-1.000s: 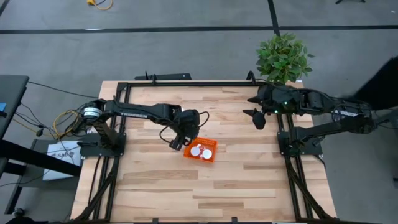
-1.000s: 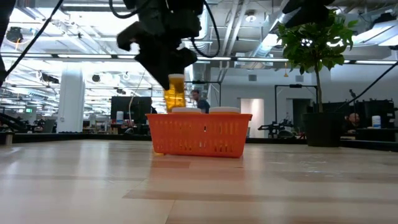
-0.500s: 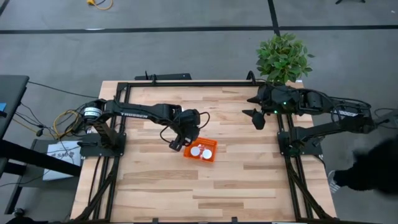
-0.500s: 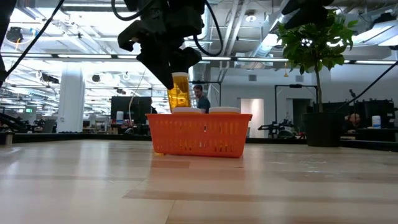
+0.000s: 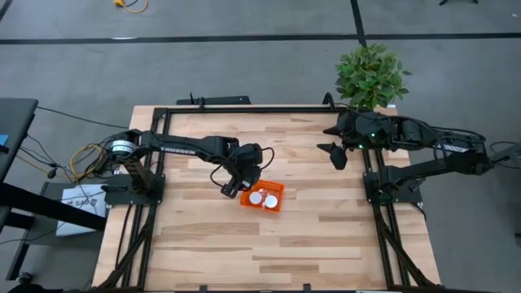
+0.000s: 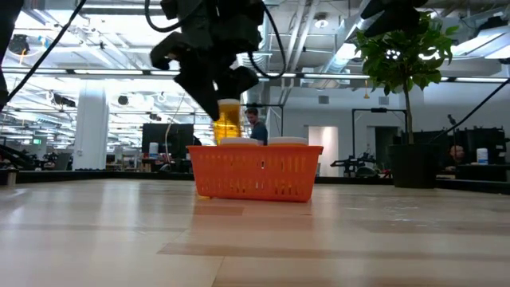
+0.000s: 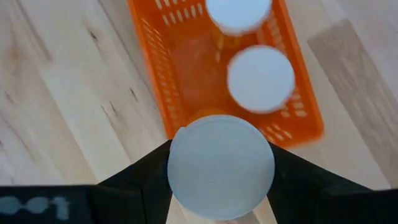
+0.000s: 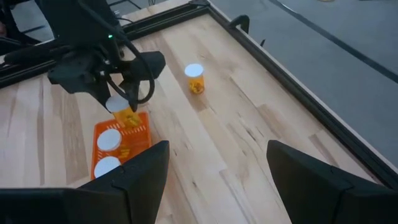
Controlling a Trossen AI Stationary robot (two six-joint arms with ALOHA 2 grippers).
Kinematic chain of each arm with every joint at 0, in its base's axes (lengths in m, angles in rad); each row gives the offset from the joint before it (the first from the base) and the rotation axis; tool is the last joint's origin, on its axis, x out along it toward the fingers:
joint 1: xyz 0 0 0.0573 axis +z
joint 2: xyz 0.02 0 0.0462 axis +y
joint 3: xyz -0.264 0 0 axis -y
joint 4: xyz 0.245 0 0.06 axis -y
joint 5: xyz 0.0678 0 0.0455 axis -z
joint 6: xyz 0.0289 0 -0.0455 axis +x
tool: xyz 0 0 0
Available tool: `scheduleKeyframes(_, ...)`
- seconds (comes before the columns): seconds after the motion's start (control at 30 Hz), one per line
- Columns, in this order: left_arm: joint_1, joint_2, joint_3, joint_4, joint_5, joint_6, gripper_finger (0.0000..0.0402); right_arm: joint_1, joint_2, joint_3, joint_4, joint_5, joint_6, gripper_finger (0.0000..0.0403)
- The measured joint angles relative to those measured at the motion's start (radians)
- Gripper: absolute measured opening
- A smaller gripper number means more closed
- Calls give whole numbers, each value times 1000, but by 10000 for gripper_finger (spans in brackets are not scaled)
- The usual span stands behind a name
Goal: Pick and place pill bottles into a basket
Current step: Put the bottom orange pill bottle into the orange bin
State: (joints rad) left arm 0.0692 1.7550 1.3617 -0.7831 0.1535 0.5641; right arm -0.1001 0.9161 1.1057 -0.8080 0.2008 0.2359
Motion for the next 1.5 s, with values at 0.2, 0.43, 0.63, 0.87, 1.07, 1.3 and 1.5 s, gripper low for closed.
scheduleKeyframes(0.2,-2,-2,2,9,-16,8,201,0,0,0,0,-1,0,265)
scheduleKeyframes(0.43,0,-2,-5,18,-1,8,201,0,0,0,0,-1,0,265)
scheduleKeyframes(0.63,0,-2,-5,25,13,15,201,0,0,0,0,-14,0,265)
scheduleKeyframes(0.87,-2,-2,-5,37,14,19,202,2,0,0,0,-20,0,265)
scheduleKeyframes(1.07,-1,-2,-5,37,8,18,215,2,0,0,0,-20,-1,265)
scheduleKeyframes(1.3,-2,36,-2,53,36,14,221,2,0,0,0,-21,-8,265)
scheduleKeyframes(1.5,-1,48,-3,54,65,9,222,2,0,0,-7,-24,-8,265)
